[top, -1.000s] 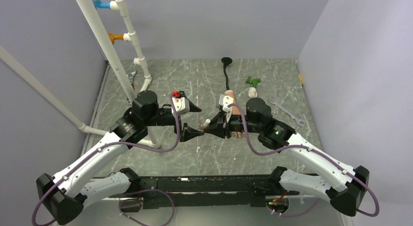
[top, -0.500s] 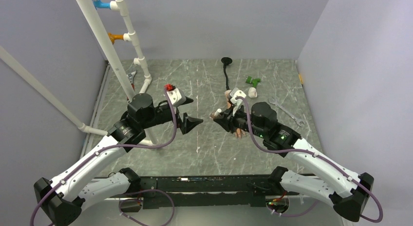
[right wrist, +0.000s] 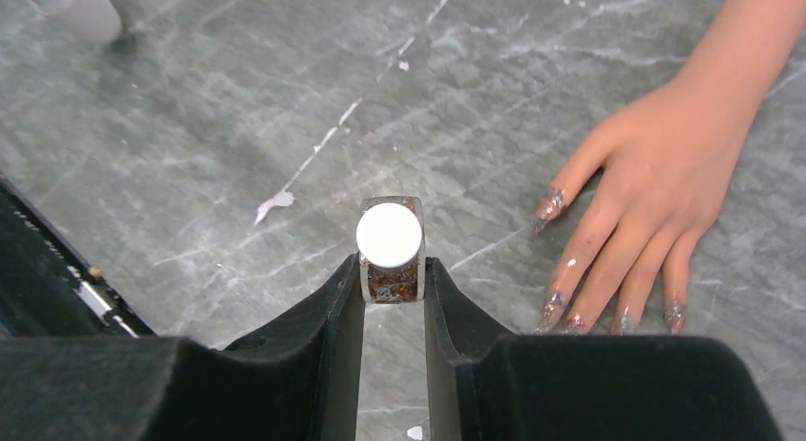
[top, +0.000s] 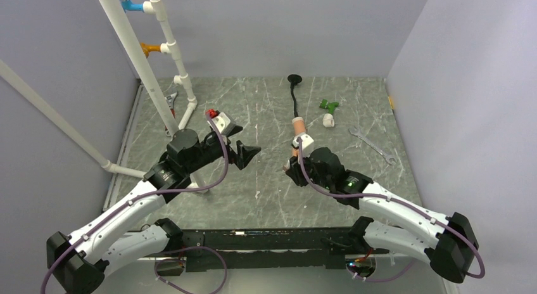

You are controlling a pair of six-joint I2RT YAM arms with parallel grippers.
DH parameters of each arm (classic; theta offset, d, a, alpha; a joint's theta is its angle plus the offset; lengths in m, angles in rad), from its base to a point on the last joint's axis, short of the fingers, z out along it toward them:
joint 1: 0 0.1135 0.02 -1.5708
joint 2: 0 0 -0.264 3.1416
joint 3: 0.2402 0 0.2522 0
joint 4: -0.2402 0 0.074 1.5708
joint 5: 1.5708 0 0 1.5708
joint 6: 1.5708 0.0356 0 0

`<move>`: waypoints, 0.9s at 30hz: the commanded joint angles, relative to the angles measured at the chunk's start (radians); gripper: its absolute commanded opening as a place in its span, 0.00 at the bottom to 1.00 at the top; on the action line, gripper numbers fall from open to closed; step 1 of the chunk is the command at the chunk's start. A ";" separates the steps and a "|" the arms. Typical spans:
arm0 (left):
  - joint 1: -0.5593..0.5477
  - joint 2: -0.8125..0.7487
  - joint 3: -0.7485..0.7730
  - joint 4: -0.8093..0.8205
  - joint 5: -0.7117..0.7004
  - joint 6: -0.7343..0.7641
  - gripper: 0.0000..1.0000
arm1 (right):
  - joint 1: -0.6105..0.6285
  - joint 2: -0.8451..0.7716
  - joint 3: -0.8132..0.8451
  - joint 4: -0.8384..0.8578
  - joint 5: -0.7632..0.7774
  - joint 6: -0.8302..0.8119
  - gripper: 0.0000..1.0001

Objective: Paint the nails
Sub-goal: Place the nail polish bottle at the center of the board.

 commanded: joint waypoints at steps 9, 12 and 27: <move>-0.009 0.054 0.081 -0.008 -0.017 -0.004 0.99 | 0.006 0.121 -0.150 0.282 0.103 0.030 0.00; -0.026 0.062 0.094 -0.033 -0.037 0.015 0.99 | 0.006 0.162 -0.165 0.323 0.126 0.050 0.00; -0.058 0.064 0.102 -0.055 -0.063 0.047 0.99 | 0.012 0.323 -0.180 0.435 0.114 0.099 0.00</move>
